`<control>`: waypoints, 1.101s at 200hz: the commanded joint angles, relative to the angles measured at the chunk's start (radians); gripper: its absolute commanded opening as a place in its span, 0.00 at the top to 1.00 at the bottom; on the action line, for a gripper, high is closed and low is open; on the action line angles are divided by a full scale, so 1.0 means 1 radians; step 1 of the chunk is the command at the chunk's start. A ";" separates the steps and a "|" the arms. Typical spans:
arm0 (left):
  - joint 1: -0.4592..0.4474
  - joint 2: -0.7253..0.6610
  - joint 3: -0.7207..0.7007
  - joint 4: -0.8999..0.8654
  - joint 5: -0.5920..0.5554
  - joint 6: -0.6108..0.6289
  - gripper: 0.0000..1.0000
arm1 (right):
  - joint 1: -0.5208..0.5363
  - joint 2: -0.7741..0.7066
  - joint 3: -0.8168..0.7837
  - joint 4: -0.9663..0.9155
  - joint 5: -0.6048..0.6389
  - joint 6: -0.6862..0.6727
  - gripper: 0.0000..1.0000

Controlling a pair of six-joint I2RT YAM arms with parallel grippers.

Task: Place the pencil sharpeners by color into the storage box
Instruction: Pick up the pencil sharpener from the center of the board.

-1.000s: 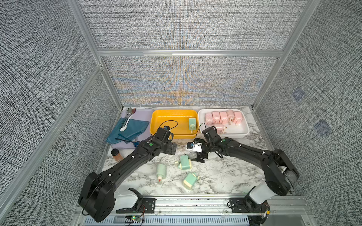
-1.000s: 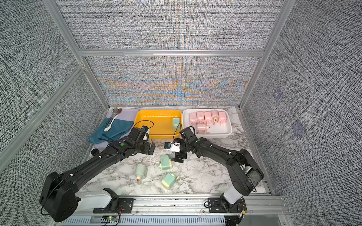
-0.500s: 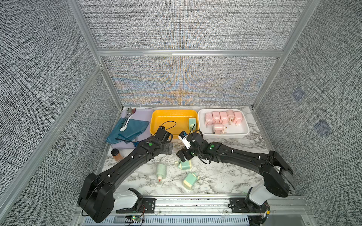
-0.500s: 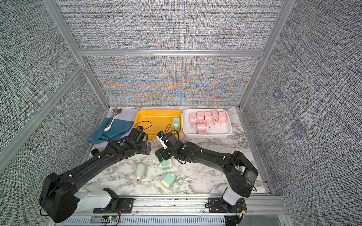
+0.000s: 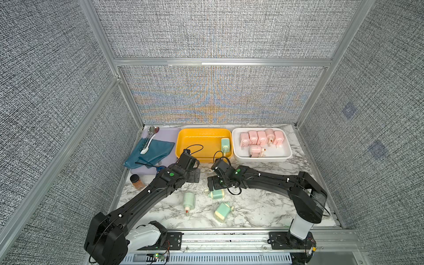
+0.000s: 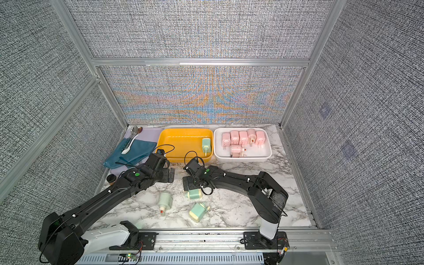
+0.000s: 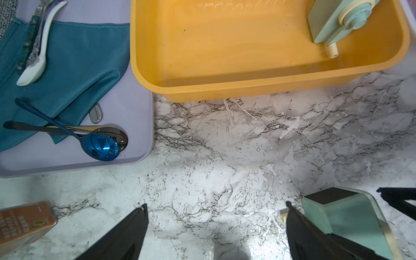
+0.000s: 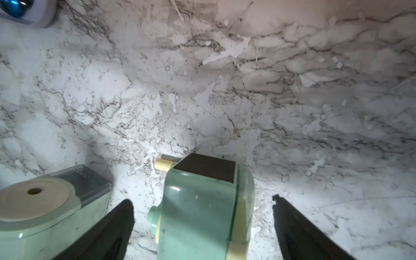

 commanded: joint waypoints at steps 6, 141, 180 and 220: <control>0.001 -0.011 -0.005 0.009 -0.003 0.005 0.01 | 0.003 0.029 0.018 -0.033 -0.021 0.041 0.06; 0.001 -0.019 -0.006 0.039 0.036 0.032 0.01 | -0.012 0.090 0.102 -0.100 0.028 -0.021 0.65; 0.000 -0.053 -0.003 0.167 0.140 0.110 0.01 | -0.128 0.076 0.191 -0.195 -0.076 -0.164 1.00; -0.011 -0.155 -0.065 0.383 0.388 0.331 0.01 | -0.274 0.108 0.328 -0.408 -0.285 -0.276 1.00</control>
